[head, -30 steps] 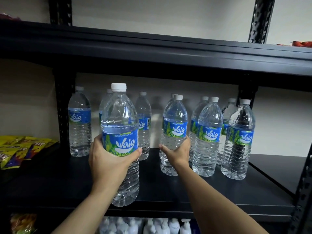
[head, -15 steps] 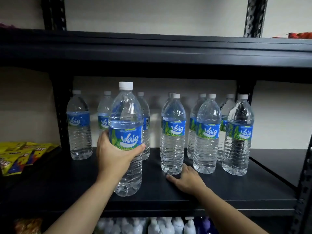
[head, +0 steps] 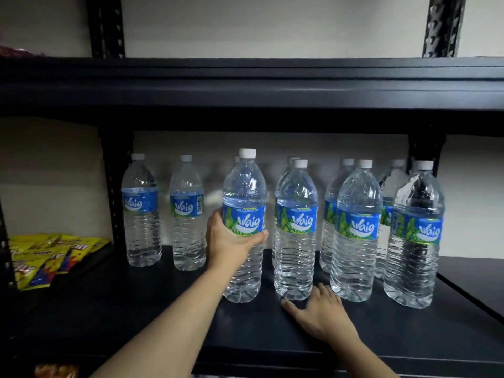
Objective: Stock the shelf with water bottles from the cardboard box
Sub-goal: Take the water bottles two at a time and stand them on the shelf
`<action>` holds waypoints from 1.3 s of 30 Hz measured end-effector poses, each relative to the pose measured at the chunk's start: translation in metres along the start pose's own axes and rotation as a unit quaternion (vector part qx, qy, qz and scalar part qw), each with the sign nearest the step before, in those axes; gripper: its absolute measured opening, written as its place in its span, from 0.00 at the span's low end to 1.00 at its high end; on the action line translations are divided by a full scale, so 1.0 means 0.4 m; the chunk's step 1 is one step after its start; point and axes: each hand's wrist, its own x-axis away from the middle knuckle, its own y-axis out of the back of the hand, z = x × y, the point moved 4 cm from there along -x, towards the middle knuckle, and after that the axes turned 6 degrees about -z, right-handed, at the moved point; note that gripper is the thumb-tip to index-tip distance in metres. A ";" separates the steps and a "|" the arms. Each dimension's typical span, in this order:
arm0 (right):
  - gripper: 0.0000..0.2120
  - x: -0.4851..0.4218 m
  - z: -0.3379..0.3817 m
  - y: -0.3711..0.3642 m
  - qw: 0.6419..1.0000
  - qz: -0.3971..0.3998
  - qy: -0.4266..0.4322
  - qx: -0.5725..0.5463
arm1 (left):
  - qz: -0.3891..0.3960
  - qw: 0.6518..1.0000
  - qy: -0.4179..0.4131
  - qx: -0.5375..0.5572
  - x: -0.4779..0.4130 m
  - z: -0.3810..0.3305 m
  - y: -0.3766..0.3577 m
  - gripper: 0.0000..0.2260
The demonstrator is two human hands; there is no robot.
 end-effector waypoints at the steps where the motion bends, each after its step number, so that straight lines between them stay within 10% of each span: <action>1: 0.76 0.000 0.001 0.000 1.000 0.002 0.002 0.006 | 0.002 1.000 0.001 0.001 -0.010 0.010 -0.005 0.43; 16: 0.76 0.014 0.010 0.014 1.000 0.011 -0.004 0.003 | 0.037 0.999 0.024 0.011 0.007 0.121 -0.015 0.41; 25: 0.50 0.010 0.006 0.009 1.000 0.008 0.001 -0.003 | 0.073 0.992 0.077 -0.068 0.089 0.249 -0.011 0.44; 39: 0.51 0.006 0.004 0.003 1.000 -0.009 -0.001 -0.014 | 0.119 0.984 0.118 -0.066 0.085 0.275 -0.020 0.39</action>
